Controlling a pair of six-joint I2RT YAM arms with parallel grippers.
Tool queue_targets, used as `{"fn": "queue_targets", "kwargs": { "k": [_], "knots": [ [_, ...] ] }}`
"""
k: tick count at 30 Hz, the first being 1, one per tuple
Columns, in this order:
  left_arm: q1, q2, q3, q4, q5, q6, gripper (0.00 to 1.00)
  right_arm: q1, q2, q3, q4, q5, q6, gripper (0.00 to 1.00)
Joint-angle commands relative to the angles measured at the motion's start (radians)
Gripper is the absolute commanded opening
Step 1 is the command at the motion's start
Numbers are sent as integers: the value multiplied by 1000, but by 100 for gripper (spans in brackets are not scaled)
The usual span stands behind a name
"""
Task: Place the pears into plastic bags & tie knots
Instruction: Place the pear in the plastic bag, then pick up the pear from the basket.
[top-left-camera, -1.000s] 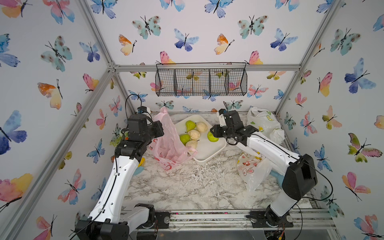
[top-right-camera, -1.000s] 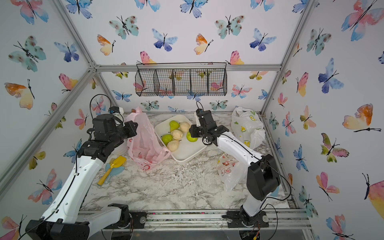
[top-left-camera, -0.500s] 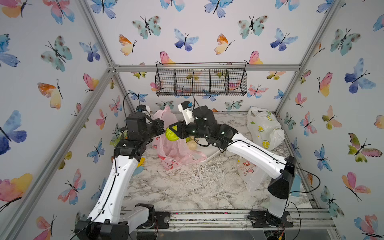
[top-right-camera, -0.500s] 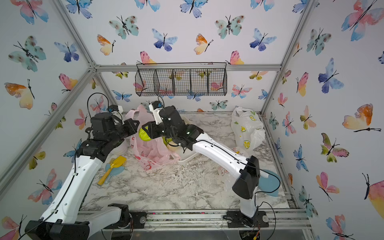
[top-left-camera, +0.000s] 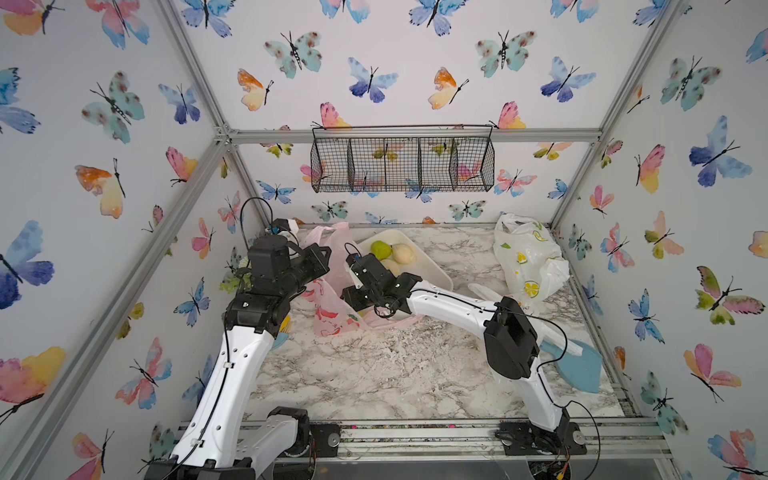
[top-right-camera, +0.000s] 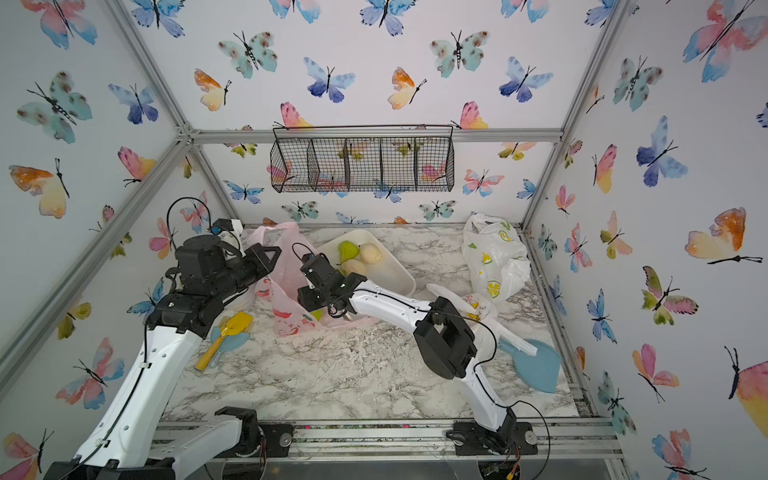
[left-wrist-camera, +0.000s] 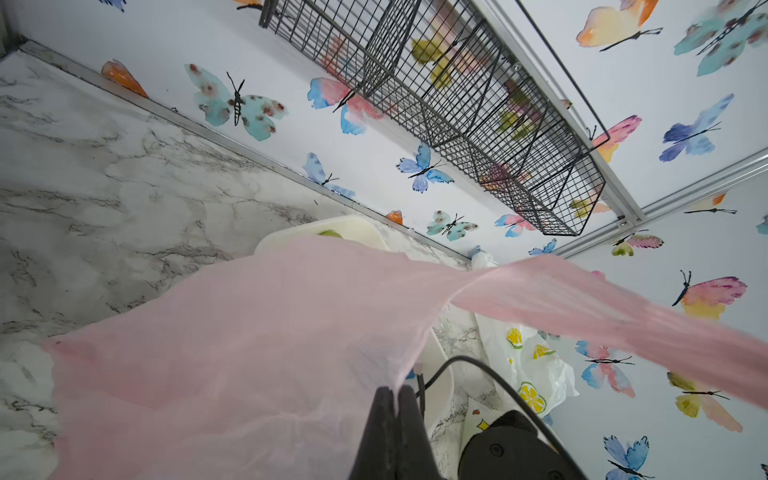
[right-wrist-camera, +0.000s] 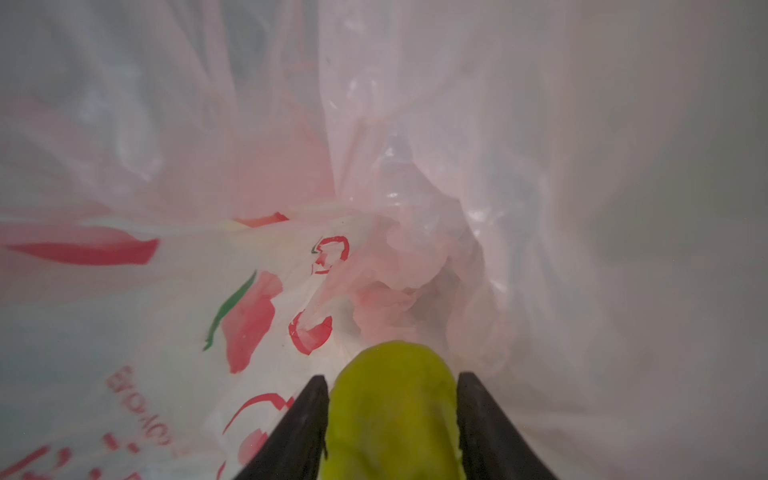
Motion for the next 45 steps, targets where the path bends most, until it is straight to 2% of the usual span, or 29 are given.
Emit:
{"fn": "queue_targets", "kwargs": {
  "k": [1,4,7,10,13,16,19,26,34,37,42,45],
  "knots": [
    [13,-1,-25,39,-7,35,0,-13,-64,91,-110,-53,-71,65],
    [93,12,-60,35,19,69,0,-54,-164,98,-177,-52,-81,66],
    [155,8,-76,27,41,97,0,-150,-332,-93,-111,-25,-53,66],
    [163,2,-61,-1,13,132,0,-280,-402,-282,-48,-19,8,65],
    [166,0,-60,-6,15,136,0,-348,-346,-319,-36,-14,40,66],
    [166,-1,-62,-6,33,127,0,-351,-244,-267,-30,8,89,75],
    [166,-8,-49,-22,22,138,0,-352,-171,-257,19,-2,192,77],
    [165,-19,-68,2,74,121,0,-317,-30,-219,97,-59,410,78],
    [157,-20,-81,26,100,108,0,-271,65,-177,122,-67,543,82],
    [155,-21,-76,31,105,105,0,-259,91,-175,139,-54,586,81],
    [152,-21,-74,31,107,108,0,-254,146,-124,131,-71,573,78],
    [152,-25,-75,29,103,115,0,-267,117,-165,164,-90,545,65]
  ]
}}
